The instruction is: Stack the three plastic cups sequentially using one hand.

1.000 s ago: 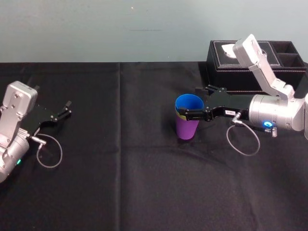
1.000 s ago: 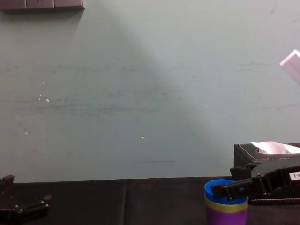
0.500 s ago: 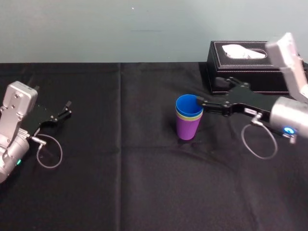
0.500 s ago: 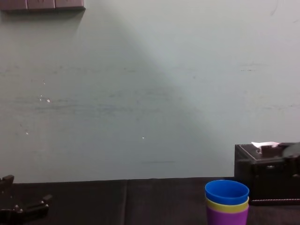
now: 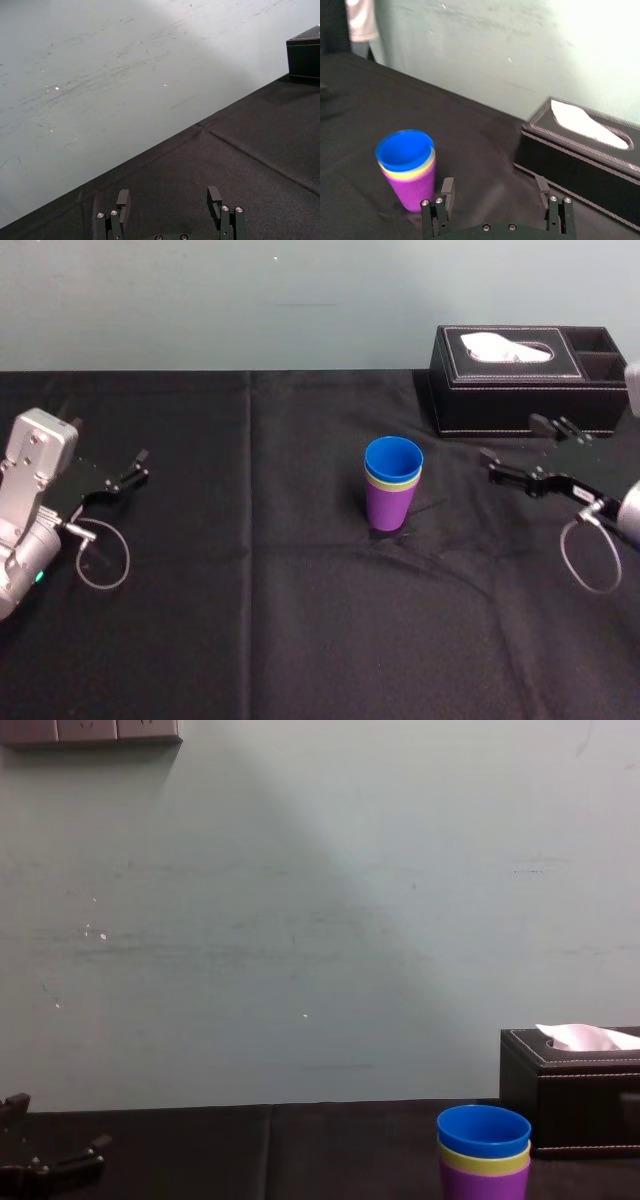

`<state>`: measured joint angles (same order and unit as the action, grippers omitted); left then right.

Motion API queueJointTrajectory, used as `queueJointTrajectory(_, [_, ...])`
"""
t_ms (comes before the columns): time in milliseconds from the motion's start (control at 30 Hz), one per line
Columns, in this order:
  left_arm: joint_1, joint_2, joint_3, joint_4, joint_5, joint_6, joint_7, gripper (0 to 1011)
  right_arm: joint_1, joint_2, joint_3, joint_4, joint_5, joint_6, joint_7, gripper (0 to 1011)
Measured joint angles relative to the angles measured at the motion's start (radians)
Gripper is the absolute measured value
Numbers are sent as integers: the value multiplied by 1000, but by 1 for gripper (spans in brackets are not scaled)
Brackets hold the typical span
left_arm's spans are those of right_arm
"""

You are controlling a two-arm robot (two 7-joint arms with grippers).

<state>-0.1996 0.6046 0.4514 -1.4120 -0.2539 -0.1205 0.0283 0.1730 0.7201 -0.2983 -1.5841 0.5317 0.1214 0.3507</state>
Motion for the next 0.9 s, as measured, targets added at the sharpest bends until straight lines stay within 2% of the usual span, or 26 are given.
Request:
queueJointTrajectory(300, [0,0,0,0,0,0,0,1011,2,-27,8,89,-32,6,-2,1000])
queueJointTrajectory(900, [0,0,0,0,0,0,0,1011,2,-24,7,80,-31,6,0,1000])
